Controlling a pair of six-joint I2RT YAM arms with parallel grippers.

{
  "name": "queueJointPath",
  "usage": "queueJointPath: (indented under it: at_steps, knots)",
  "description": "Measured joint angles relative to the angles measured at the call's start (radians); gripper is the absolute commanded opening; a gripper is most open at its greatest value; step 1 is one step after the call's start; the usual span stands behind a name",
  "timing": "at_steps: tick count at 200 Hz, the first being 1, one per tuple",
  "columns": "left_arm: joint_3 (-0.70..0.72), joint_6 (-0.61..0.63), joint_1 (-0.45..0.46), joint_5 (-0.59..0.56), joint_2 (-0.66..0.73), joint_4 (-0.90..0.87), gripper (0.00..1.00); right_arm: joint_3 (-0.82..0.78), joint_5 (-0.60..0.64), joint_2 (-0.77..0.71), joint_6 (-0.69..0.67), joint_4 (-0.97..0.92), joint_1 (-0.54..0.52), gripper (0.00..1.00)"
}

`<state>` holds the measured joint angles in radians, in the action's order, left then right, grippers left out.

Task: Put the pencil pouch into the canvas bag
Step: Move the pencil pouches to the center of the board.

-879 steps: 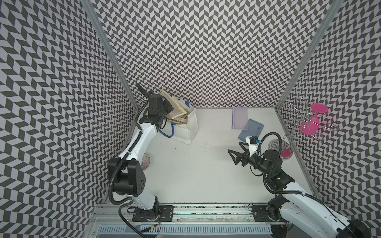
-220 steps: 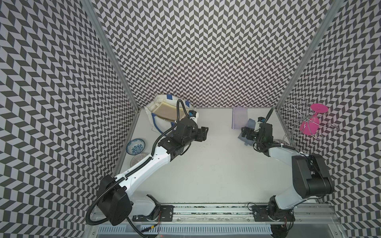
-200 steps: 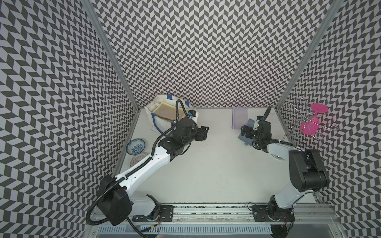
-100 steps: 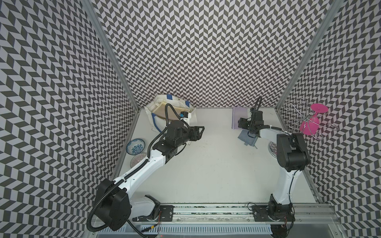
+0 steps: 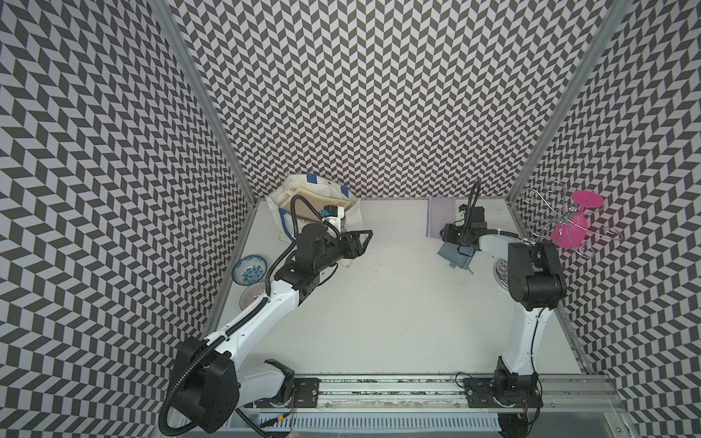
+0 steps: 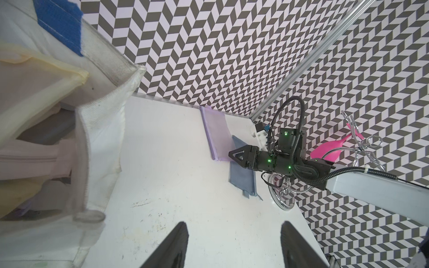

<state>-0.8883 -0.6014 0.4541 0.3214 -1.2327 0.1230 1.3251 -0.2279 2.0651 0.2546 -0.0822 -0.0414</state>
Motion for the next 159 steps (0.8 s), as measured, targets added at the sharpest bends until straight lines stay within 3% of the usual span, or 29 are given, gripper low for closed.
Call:
queueJointPath:
  at_steps: [78, 137, 159]
  knots:
    - [0.033, -0.044, -0.067, 0.016, 0.079, 0.054, 0.62, -0.139, -0.056, -0.058, 0.005, 0.076, -0.022, 0.55]
    - [0.058, -0.071, -0.082, -0.005, 0.127, 0.064, 0.59, -0.288, -0.074, -0.135, 0.045, 0.176, -0.103, 0.44]
    - [0.058, -0.074, -0.079, -0.005, 0.127, 0.063, 0.58, -0.352, -0.087, -0.181, 0.063, 0.183, -0.149, 0.47]
